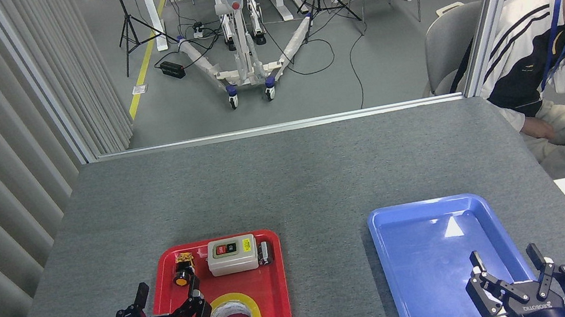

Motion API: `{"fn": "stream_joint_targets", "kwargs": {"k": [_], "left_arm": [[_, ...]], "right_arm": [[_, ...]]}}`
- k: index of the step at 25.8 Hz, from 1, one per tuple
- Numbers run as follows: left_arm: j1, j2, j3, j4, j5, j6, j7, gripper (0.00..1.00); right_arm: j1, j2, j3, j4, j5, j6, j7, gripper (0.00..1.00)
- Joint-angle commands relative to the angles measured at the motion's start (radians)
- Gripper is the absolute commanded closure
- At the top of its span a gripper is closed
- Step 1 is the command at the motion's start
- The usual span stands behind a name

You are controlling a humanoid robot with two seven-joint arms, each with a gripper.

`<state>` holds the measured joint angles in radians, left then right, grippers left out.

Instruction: Place and move tape with both arms

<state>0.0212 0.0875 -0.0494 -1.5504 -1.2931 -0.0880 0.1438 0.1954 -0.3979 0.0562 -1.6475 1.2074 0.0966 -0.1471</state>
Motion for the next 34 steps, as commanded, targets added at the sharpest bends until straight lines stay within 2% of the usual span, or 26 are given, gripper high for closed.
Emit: {"fn": "stream_joint_targets", "kwargs": {"k": [1, 13, 17, 19, 21, 24, 26, 28, 31, 34], "left_arm": [[0.002, 0.000, 0.000, 0.000, 0.000, 0.001, 0.002, 0.00], [0.006, 0.000, -0.001, -0.025, -0.002, 0.002, -0.009, 0.00], [0.006, -0.003, 0.000, -0.025, 0.014, 0.007, -0.026, 0.00], [-0.007, -0.002, 0.000, -0.020, 0.072, 0.007, -0.081, 0.00], [-0.027, 0.008, 0.000, -0.017, 0.156, -0.001, -0.204, 0.00], [-0.099, 0.075, -0.013, -0.022, 0.215, -0.001, -0.428, 0.00], [-0.110, 0.106, -0.017, -0.025, 0.218, -0.001, -0.543, 0.00], [-0.110, 0.120, -0.018, -0.023, 0.219, -0.003, -0.586, 0.00], [-0.110, 0.207, -0.036, -0.026, 0.227, -0.067, -0.587, 0.01], [-0.113, 0.213, -0.041, -0.020, 0.239, -0.095, -0.598, 0.00]], "right_arm": [[-0.002, 0.001, 0.008, -0.001, 0.001, 0.003, -0.009, 0.00], [-0.001, 0.005, 0.008, 0.000, 0.006, 0.000, -0.022, 0.00], [-0.004, 0.002, 0.008, 0.000, 0.004, 0.003, -0.074, 0.00], [-0.004, 0.001, 0.007, 0.000, 0.006, 0.008, -0.077, 0.00], [-0.002, 0.001, 0.008, -0.001, 0.006, 0.008, -0.077, 0.00], [-0.001, 0.004, 0.008, -0.001, 0.006, 0.008, -0.075, 0.00], [-0.001, 0.005, 0.007, -0.001, 0.006, 0.000, -0.075, 0.00], [-0.001, 0.001, 0.008, -0.001, 0.006, 0.000, -0.072, 0.00], [-0.001, 0.001, 0.007, -0.001, 0.008, 0.006, -0.072, 0.00], [0.001, 0.001, 0.007, 0.000, 0.026, 0.011, -0.071, 0.00]]}}
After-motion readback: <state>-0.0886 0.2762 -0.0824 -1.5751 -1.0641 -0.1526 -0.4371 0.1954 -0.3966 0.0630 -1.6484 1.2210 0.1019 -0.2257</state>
